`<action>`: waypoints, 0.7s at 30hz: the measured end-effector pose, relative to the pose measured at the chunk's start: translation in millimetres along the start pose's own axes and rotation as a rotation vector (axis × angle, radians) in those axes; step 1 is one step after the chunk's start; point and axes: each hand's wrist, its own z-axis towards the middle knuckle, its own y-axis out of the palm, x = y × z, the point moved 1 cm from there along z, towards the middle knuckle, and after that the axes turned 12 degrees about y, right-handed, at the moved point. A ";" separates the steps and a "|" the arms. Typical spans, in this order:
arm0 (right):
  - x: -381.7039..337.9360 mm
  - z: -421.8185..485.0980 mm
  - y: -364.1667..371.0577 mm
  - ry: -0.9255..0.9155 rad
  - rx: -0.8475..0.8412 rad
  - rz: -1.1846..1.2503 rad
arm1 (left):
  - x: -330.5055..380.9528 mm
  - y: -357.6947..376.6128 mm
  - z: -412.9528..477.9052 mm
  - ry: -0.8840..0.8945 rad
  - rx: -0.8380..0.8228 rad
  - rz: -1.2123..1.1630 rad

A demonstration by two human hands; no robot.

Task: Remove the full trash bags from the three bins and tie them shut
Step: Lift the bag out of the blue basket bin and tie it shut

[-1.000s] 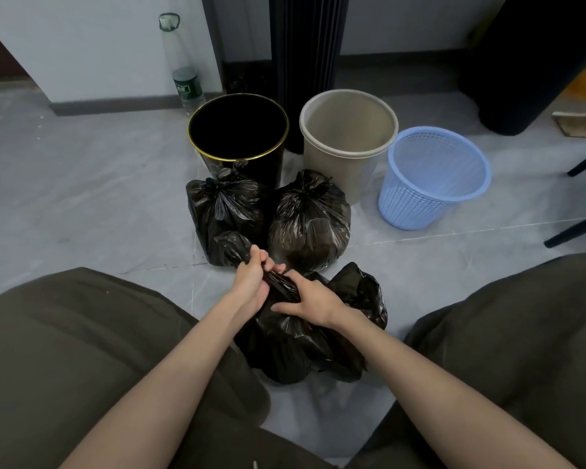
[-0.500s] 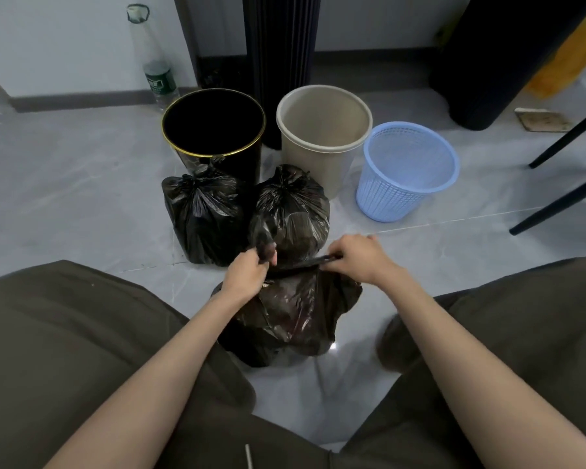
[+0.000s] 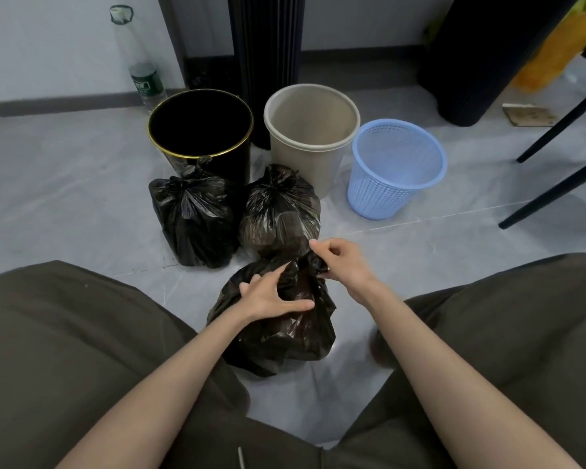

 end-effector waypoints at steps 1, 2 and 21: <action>-1.6 -1.4 1.5 0.015 -0.035 0.042 | -0.1 2.4 2.5 -0.024 0.018 -0.022; -3.1 -2.7 2.8 0.027 -0.066 0.075 | 0.5 4.3 4.3 -0.045 0.050 -0.033; 70.4 21.2 0.3 0.156 -0.062 -0.281 | -20.0 15.6 21.9 -0.006 0.294 -0.193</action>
